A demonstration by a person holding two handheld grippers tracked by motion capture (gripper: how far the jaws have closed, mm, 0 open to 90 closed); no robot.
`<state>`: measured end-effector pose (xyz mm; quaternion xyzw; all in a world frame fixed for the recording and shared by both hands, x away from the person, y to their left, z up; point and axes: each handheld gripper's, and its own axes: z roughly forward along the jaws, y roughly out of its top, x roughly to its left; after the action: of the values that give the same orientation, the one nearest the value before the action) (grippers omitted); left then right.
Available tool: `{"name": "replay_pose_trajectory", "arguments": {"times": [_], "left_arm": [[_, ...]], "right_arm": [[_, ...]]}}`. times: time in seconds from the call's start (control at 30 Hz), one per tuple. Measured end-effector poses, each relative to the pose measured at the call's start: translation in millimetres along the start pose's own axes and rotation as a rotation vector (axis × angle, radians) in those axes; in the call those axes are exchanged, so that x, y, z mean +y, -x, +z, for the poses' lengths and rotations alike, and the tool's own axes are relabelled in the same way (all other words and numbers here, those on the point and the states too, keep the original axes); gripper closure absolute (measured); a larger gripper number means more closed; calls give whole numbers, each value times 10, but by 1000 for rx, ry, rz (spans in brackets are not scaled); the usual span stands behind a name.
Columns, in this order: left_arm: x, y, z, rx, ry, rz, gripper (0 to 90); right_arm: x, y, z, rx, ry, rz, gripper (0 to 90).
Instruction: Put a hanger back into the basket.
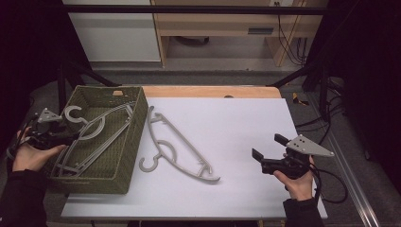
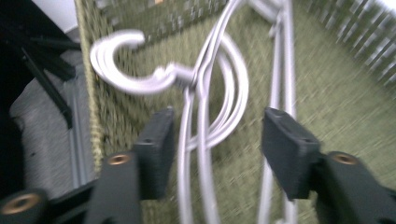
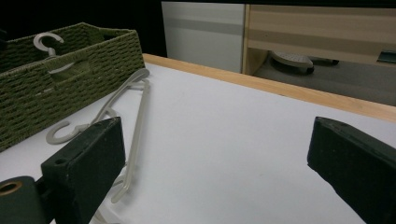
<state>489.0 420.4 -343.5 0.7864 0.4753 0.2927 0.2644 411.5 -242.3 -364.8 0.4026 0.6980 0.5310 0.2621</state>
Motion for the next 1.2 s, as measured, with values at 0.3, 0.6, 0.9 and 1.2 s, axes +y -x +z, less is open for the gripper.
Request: {"name": "replay_pose_trajectory", "arguments": {"times": [0.3, 0.6, 0.9, 1.2], "left_arm": [[217, 435, -333, -103, 224, -27, 177], [269, 1046, -472, -251, 397, -38, 93], [168, 1480, -417, -346, 464, -45, 64], [110, 1834, -313, -385, 445, -51, 74]], "right_arm": [[5, 2, -12, 1, 1, 1, 44], [22, -15, -19, 5, 7, 1, 47], [45, -71, 21, 24, -1, -2, 51], [39, -123, 75, 35, -16, -8, 51]]}}
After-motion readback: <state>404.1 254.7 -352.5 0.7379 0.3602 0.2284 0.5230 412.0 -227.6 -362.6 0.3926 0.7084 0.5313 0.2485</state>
